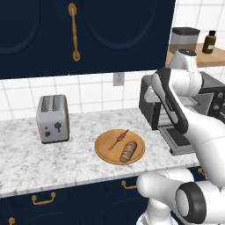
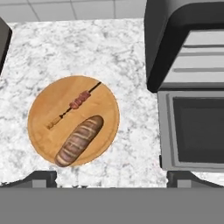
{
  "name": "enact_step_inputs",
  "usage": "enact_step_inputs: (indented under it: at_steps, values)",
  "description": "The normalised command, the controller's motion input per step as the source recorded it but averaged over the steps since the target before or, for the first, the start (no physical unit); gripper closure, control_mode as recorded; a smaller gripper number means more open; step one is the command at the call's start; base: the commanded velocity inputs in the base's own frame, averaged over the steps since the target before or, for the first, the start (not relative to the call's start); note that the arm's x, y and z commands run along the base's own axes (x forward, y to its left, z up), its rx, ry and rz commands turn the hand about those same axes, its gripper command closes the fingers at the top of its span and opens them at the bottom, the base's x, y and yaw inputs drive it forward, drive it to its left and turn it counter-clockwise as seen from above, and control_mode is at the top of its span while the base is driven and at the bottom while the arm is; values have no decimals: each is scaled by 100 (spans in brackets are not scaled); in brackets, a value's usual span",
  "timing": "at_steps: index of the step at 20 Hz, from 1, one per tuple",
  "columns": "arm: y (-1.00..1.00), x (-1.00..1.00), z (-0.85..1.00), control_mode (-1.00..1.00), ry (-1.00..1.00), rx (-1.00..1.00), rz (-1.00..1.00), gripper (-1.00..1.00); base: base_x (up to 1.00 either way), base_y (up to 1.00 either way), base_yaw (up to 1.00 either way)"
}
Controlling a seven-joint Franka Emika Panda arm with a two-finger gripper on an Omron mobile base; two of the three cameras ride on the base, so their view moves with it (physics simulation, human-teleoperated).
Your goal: Pick up the kebab skewer and baguette bread, and place them inside the toaster oven. Close the toaster oven door and start by setting the timer.
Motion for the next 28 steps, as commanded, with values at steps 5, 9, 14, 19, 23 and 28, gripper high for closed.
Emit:
enact_step_inputs:
  at_steps: [5,9,14,19,23,28]
  values:
    - [-100,-43,-22,-100,-36,1,48,-100,0,0,0]
    - [-100,-16,-14,-100,-41,2,60,-100,0,0,0]
    - [-94,36,-18,-100,-19,6,44,-100,0,0,0]
    - [-46,55,-10,-100,-6,2,13,-100,0,0,0]
    - [0,51,-25,-100,-21,3,0,-100,0,0,0]
    - [-6,44,-35,-100,-19,3,-1,-100,0,0,0]
